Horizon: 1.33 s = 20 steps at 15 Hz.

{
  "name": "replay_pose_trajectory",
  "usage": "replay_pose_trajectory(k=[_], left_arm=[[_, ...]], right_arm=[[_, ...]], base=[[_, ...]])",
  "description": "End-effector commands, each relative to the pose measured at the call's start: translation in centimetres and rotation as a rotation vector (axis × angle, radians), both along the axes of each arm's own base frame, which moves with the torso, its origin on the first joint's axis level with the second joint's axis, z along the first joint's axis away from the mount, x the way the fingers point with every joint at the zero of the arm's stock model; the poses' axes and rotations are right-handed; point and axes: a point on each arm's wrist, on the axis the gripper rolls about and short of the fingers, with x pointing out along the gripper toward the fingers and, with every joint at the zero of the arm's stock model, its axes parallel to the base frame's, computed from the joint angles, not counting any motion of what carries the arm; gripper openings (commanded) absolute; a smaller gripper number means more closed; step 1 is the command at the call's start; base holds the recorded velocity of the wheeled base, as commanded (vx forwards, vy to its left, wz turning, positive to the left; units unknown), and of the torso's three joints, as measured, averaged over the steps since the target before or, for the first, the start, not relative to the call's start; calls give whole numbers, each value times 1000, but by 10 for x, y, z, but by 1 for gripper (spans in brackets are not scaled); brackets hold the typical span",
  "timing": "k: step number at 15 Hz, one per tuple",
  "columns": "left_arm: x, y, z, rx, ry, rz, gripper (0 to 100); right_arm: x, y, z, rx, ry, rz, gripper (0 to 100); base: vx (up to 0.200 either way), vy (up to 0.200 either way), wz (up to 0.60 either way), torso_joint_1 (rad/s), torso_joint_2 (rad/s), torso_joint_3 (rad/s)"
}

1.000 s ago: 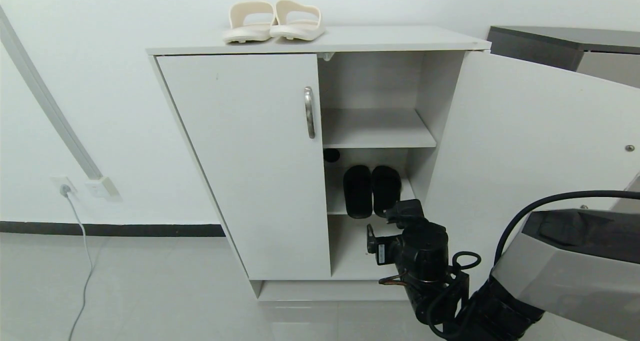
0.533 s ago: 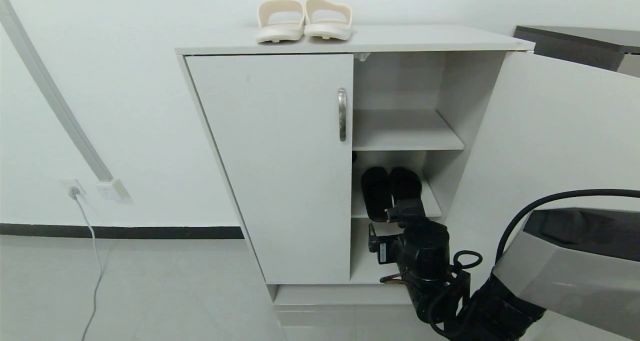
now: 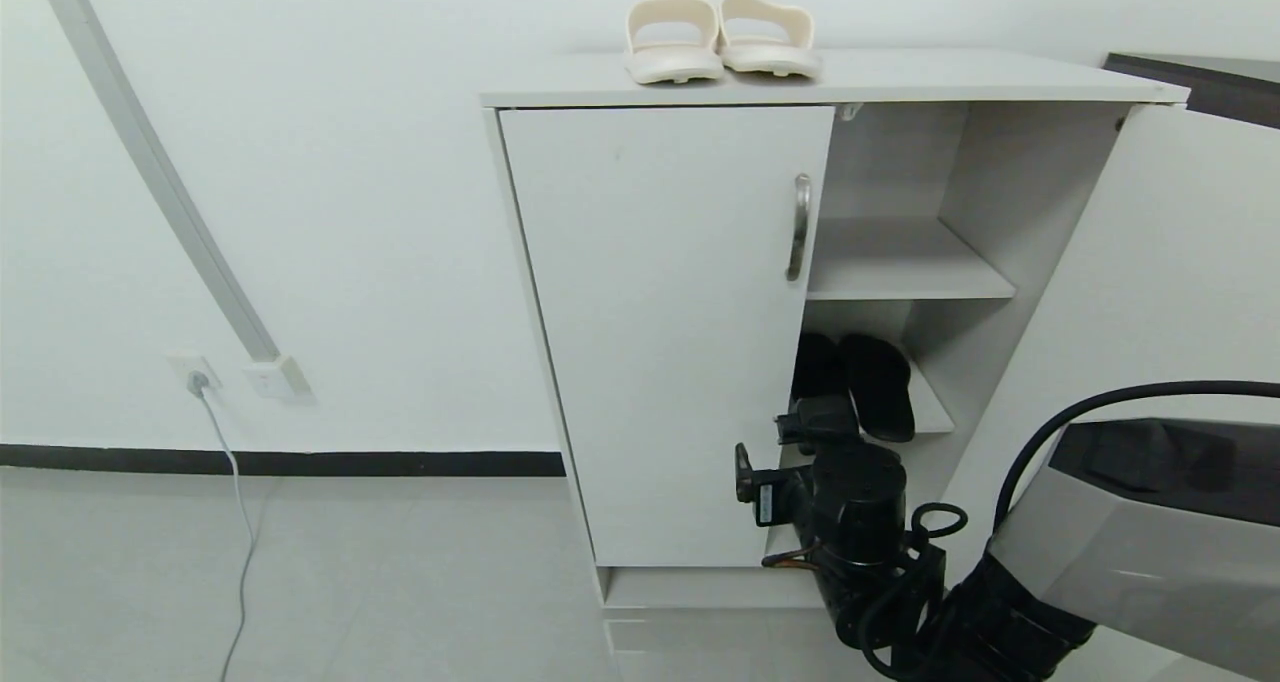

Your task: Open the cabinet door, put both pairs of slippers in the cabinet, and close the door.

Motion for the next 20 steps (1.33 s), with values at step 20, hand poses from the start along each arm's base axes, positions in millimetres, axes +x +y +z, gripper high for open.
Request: replay_pose_trajectory(k=[20], left_arm=[[0, 0, 0, -2, 2, 0, 0]], right_arm=[[4, -11, -6, -18, -59, 54, 100]], base=[[0, 0, 0, 0, 0, 0]])
